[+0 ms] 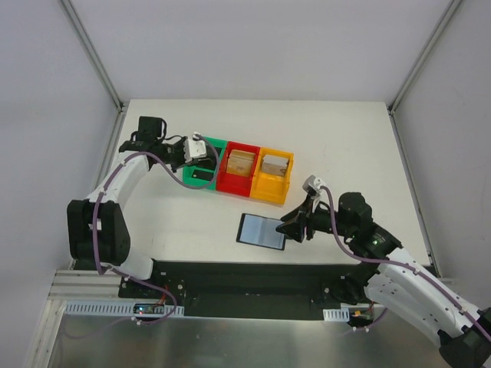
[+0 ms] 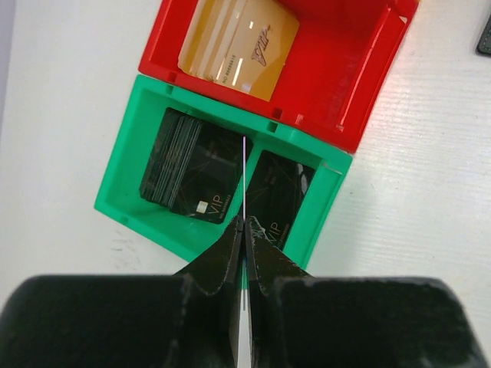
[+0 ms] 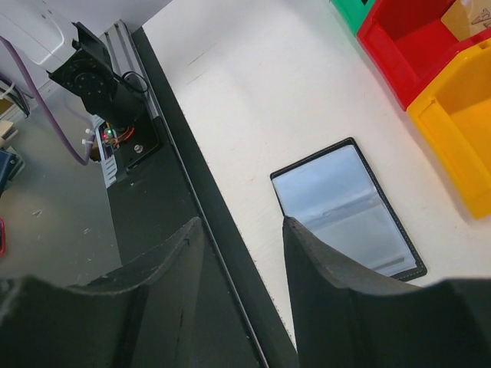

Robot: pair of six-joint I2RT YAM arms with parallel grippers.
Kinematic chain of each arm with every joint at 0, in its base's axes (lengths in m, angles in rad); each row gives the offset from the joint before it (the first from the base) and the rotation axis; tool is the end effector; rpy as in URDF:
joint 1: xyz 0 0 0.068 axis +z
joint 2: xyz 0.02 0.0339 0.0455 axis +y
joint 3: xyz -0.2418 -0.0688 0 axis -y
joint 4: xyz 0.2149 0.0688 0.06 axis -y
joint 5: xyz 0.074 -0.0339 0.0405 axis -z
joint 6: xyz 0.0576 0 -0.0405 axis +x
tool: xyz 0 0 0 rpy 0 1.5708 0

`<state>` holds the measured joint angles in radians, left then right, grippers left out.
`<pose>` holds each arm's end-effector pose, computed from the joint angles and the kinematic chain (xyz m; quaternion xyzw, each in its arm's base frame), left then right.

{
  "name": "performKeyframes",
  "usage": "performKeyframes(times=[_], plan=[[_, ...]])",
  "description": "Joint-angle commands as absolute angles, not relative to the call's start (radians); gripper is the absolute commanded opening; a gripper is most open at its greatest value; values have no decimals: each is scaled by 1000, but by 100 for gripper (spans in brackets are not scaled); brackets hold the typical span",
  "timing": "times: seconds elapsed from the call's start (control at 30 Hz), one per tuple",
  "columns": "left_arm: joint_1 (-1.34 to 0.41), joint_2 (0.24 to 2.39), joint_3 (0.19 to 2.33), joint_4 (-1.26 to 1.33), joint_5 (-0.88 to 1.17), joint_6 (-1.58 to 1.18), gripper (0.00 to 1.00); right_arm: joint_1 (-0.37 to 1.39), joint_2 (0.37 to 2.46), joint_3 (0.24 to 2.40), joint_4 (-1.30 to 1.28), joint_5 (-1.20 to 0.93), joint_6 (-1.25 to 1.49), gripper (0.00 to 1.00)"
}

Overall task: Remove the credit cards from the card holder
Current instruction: Place the credit card in the storage box.

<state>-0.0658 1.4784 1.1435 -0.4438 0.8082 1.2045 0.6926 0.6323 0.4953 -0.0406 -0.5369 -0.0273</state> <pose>0.2980 -0.0614 0.2604 0.6254 0.5929 -0.1143 0.4943 0.1102 0.1297 0.2647 -0.4198 0.6322 0.3943 0.5183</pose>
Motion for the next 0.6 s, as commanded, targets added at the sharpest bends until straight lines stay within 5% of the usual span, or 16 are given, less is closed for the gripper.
performKeyframes(times=[0.0,0.57], plan=[[-67,1532,1212,-480,836,1295,0,698,604,479,26,-552,28,48],[-100,1663,1313,-531,769,1563,0,698,591,400,74,-548,87,48]])
